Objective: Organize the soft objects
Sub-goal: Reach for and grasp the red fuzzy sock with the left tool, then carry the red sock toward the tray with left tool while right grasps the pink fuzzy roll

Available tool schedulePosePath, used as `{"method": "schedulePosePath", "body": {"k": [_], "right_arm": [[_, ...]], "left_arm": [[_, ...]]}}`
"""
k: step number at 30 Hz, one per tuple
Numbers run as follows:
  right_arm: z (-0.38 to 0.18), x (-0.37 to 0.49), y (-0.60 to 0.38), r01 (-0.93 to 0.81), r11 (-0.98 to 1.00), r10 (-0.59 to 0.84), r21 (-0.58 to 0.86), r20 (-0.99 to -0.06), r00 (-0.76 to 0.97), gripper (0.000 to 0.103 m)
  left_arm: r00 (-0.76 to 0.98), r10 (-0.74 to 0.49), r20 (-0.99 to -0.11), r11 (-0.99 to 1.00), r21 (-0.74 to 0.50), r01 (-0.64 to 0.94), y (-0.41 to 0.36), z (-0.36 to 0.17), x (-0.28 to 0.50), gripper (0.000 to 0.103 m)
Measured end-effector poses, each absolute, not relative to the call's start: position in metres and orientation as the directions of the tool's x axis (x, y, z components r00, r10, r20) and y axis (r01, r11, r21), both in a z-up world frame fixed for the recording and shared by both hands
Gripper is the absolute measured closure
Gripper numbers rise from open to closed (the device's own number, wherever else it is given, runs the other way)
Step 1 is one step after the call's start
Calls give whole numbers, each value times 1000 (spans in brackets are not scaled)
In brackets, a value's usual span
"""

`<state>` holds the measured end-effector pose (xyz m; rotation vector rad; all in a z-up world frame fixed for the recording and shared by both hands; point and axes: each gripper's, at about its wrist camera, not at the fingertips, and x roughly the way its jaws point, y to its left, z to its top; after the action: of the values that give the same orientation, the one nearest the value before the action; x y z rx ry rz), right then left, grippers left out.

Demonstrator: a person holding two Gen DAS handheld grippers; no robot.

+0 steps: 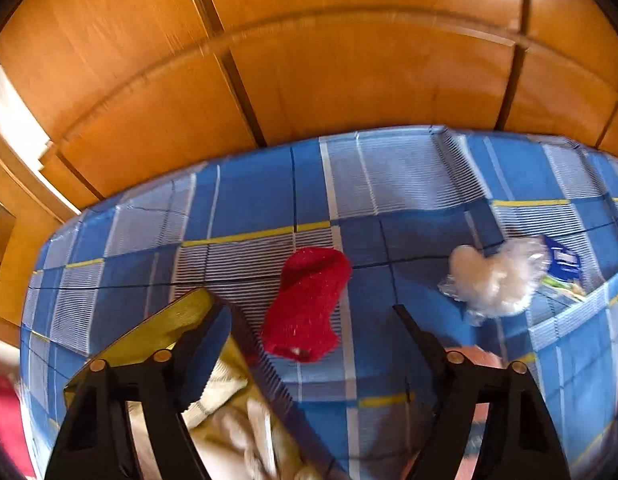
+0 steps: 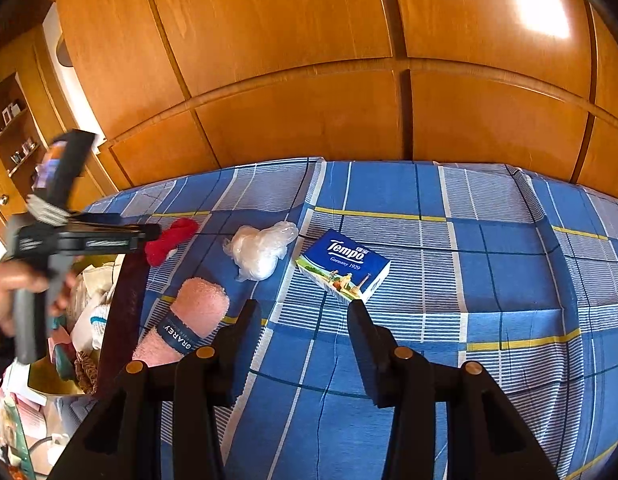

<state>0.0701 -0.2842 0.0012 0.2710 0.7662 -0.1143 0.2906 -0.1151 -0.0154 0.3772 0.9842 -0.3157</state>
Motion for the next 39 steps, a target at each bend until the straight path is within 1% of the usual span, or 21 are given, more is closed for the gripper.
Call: {"method": "schedulePosePath", "body": {"k": [3, 5, 6, 8, 9, 10, 12, 15, 22, 28, 32, 39], "right_arm": [[0, 71, -285, 201, 957, 4, 211, -699, 715, 58], [0, 71, -286, 203, 955, 6, 216, -700, 714, 58], [0, 71, -286, 203, 954, 9, 220, -699, 715, 58], [0, 71, -287, 205, 952, 13, 228, -699, 715, 58], [0, 71, -288, 207, 951, 14, 231, -699, 715, 58], [-1, 71, -288, 209, 950, 14, 233, -699, 715, 58], [-2, 71, -289, 215, 947, 14, 237, -702, 712, 58], [-3, 72, -291, 220, 944, 18, 246, -705, 709, 58], [-6, 72, -289, 210, 941, 40, 264, -706, 707, 58], [-17, 75, -287, 212, 941, 53, 263, -735, 677, 58], [-28, 78, -286, 192, 928, 122, 318, -750, 650, 58], [-39, 79, -271, 133, 910, 227, 392, -742, 631, 58]], "left_arm": [[491, -53, -870, 889, 183, 420, -121, -32, 309, 25], [470, -37, -882, 892, 183, 414, -123, -43, 320, 31], [458, -33, -889, 894, 179, 411, -124, -48, 324, 40], [427, -29, -904, 887, 174, 427, -128, -58, 330, 60], [414, -18, -910, 881, 181, 437, -131, -64, 332, 64], [407, -10, -913, 878, 186, 440, -132, -67, 333, 73], [410, -15, -912, 873, 188, 450, -134, -70, 330, 78], [443, -57, -895, 871, 172, 461, -132, -58, 317, 79], [525, -270, -807, 878, 18, 479, -100, 9, 256, 79], [546, -358, -757, 878, -75, 472, -70, 43, 195, 79], [603, -353, -715, 895, -69, 441, -48, 54, 157, 79], [632, -331, -701, 921, -94, 378, -8, 47, 119, 79]]}}
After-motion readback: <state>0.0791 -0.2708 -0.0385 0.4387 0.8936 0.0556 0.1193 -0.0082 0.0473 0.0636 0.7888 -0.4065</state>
